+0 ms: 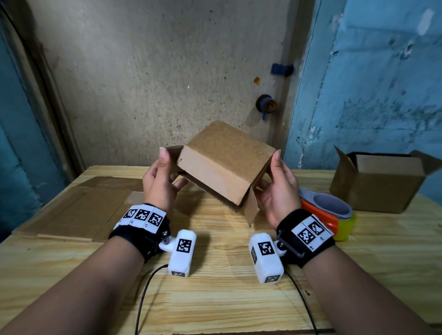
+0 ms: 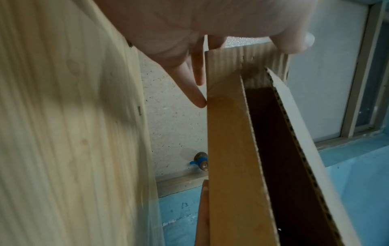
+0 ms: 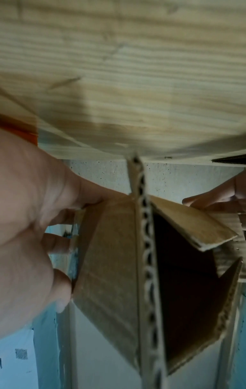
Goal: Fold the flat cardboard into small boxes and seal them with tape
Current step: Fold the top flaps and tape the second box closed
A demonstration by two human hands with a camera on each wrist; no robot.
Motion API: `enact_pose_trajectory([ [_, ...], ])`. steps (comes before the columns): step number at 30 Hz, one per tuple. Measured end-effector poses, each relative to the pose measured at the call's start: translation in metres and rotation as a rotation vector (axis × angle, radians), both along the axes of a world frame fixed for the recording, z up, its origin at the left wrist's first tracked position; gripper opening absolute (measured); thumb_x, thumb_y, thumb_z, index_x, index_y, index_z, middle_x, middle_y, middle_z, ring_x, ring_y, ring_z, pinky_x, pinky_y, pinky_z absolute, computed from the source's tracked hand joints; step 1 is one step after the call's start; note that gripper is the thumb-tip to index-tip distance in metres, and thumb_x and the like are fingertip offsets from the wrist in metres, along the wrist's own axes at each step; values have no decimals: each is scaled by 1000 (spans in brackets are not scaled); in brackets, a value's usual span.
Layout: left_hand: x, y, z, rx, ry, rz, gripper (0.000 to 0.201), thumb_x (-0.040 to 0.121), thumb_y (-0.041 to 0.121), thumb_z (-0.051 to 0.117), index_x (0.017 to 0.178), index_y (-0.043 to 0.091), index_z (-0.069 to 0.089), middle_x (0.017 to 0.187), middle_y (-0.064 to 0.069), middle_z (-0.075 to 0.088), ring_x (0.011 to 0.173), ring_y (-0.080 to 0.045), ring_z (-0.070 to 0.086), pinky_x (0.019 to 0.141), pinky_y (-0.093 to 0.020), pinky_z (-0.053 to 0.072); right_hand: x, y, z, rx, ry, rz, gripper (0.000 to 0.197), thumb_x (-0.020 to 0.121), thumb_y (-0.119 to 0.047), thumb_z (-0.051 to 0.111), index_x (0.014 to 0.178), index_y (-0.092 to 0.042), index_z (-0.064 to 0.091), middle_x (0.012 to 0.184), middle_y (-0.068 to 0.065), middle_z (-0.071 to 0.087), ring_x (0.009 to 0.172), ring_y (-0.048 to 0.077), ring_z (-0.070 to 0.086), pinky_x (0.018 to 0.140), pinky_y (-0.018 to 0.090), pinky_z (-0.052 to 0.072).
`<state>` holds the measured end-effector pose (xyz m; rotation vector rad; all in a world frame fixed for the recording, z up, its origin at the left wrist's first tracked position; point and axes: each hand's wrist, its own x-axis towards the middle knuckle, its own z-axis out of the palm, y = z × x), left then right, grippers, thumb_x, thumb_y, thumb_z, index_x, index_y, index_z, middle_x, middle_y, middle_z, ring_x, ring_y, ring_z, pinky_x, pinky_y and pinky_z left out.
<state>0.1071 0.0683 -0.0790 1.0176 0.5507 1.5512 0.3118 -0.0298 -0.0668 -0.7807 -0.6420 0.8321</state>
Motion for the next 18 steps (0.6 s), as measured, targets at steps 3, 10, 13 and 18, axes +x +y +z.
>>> enact_pose_trajectory([
  [3, 0, 2, -4, 5, 3, -64, 78, 62, 75, 78, 108, 12, 72, 109, -11, 74, 103, -26, 70, 89, -47, 59, 1, 2, -2, -9, -7, 30, 50, 90, -50, 62, 126, -15, 68, 115, 4, 78, 99, 24, 75, 73, 34, 61],
  [10, 0, 0, -1, 3, 24, -90, 50, 78, 59, 66, 94, 13, 79, 102, -6, 78, 100, -20, 73, 83, -38, 60, 4, 4, -8, -39, 1, 114, 23, 107, -28, 50, 118, -17, 67, 107, 3, 75, 96, 24, 68, 84, 41, 53],
  [13, -2, 3, -4, 28, -6, -64, 33, 81, 46, 71, 83, 14, 82, 93, -7, 78, 91, -20, 73, 75, -30, 60, 2, 6, -9, -62, 2, 133, 24, 109, -25, 49, 123, -16, 66, 112, 6, 72, 99, 25, 68, 87, 42, 53],
  [18, -2, 0, -2, 12, -33, -19, 56, 66, 60, 80, 89, 10, 79, 99, -12, 77, 100, -26, 71, 76, -35, 60, 1, 9, -12, -67, 36, 192, 24, 110, -14, 46, 121, -16, 67, 116, 9, 74, 105, 27, 68, 101, 50, 51],
])
